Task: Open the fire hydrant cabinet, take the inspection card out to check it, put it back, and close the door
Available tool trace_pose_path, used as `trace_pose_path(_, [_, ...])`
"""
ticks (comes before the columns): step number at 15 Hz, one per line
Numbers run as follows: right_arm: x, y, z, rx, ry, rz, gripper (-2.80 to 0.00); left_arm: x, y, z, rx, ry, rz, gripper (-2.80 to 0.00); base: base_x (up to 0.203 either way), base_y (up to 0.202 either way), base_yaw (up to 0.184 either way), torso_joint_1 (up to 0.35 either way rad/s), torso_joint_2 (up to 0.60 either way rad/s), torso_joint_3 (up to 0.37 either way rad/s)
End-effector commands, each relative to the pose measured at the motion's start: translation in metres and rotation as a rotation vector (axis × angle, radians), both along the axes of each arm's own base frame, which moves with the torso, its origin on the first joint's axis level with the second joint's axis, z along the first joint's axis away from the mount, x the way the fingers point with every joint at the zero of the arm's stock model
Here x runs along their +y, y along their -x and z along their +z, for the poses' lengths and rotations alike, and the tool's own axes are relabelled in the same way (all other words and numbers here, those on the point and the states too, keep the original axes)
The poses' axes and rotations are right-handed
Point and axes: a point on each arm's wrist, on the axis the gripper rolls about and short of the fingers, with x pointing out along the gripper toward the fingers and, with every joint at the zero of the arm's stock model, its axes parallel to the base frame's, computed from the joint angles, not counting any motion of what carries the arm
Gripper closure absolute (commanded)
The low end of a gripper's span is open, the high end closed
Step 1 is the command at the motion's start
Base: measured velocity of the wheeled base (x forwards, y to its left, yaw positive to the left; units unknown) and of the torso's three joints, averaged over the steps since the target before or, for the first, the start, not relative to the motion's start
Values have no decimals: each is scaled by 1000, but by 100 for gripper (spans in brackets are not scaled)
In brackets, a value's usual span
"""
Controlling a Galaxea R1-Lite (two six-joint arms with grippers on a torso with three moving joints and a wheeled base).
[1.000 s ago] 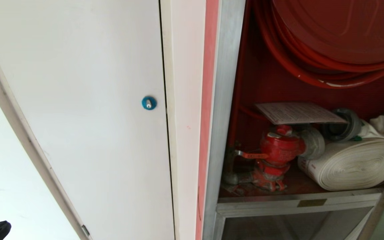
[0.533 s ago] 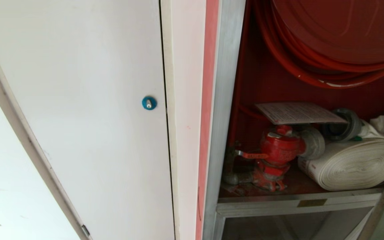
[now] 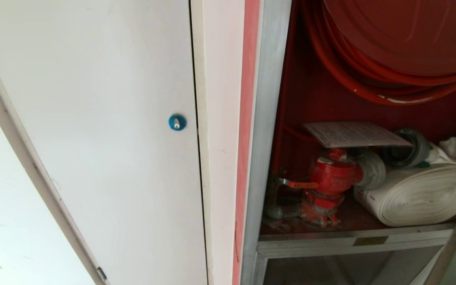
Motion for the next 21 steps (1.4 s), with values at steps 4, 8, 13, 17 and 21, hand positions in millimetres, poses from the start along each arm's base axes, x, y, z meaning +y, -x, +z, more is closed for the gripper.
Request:
trace_pose_path(4, [0, 0, 0, 3, 0, 1, 0, 0, -1, -8, 45, 5, 5, 0, 0, 0, 0, 0, 0, 0])
trace_pose_path(8, [0, 0, 0, 3, 0, 1, 0, 0, -1, -7, 45, 44, 2, 0, 0, 0, 0, 0, 0, 0])
trace_pose_path(13, [0, 0, 0, 3, 0, 1, 0, 0, -1, -7, 42, 47, 4, 0, 0, 0, 0, 0, 0, 0])
trace_pose_path(17, [0, 0, 0, 2, 0, 1, 0, 0, -1, -7, 42, 48, 4, 0, 0, 0, 0, 0, 0, 0])
trace_pose_path(21, [0, 0, 0, 3, 0, 1, 0, 0, -1, -7, 43, 64, 6, 0, 0, 0, 0, 0, 0, 0])
